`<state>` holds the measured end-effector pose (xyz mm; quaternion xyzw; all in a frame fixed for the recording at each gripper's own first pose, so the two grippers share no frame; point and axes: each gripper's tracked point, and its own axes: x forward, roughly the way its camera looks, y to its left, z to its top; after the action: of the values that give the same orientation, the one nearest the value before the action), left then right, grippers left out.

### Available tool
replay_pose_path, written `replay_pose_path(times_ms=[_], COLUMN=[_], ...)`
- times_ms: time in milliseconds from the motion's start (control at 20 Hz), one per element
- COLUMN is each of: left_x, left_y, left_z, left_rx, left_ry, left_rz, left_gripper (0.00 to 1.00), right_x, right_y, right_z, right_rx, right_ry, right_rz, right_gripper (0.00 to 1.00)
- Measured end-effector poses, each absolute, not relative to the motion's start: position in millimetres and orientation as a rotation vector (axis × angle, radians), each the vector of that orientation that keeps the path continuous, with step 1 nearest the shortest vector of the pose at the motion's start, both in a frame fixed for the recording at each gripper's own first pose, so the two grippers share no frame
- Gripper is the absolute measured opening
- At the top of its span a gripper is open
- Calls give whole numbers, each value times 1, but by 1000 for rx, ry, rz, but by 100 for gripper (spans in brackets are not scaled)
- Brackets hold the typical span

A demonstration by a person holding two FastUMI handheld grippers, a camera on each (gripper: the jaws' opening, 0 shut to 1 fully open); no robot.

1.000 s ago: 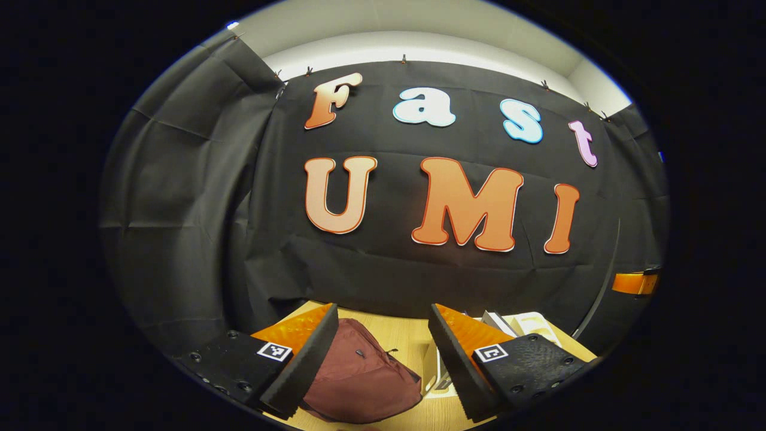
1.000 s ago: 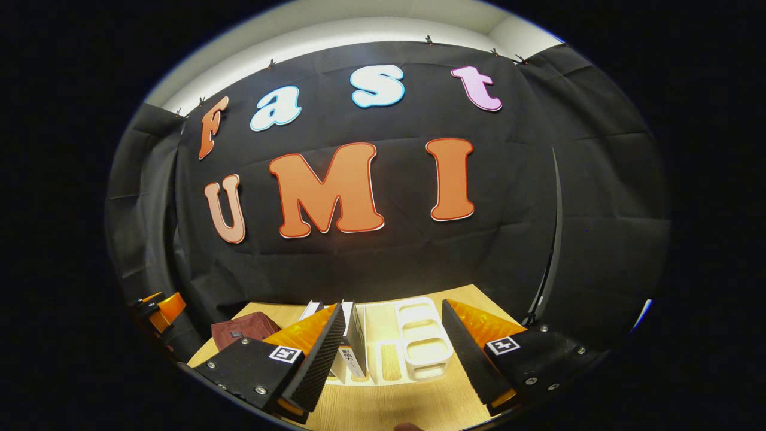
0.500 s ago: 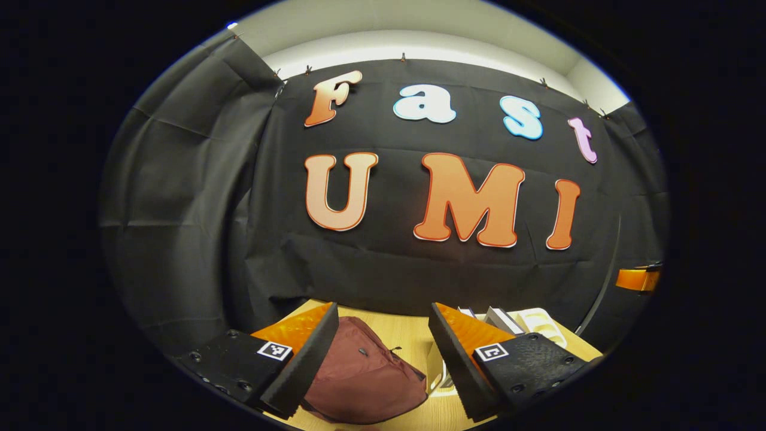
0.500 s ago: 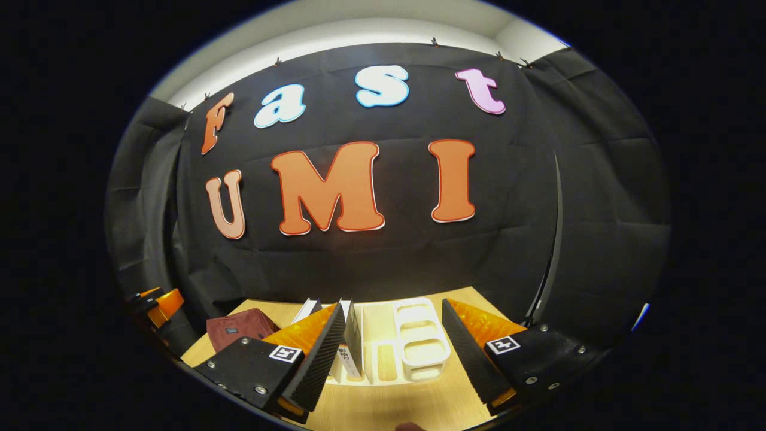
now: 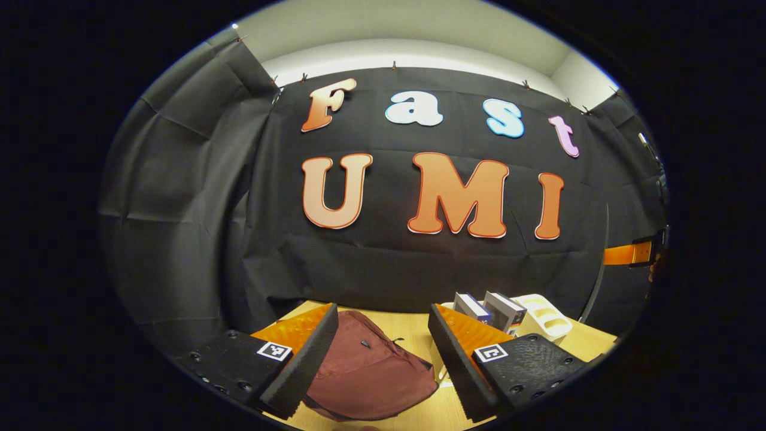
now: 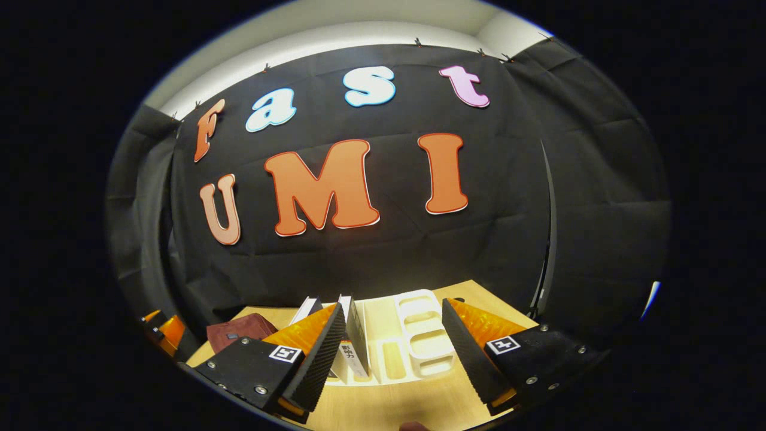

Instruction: Open the schoolbag, grab two books from the bookshelf and put them into the schoolbag.

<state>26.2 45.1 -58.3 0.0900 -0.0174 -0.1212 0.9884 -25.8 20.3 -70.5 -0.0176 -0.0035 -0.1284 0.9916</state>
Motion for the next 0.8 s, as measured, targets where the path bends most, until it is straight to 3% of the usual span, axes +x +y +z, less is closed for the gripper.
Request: replay_pose_path(times_ms=[150,300,800], left_x=[23,21,9], left_y=[55,68,44], left_z=[-102,-147,-314], left_rx=[235,441,1075], left_ry=[38,96,329], left_rz=[-206,-184,-329], left_gripper=[94,95,96], right_x=[-42,-54,-88], right_y=[26,-3,-53], right_z=[-92,-102,-131], right_rx=[-33,-110,10], right_ry=[60,98,182], right_rz=[-247,-326,-462], right_gripper=[100,96,96])
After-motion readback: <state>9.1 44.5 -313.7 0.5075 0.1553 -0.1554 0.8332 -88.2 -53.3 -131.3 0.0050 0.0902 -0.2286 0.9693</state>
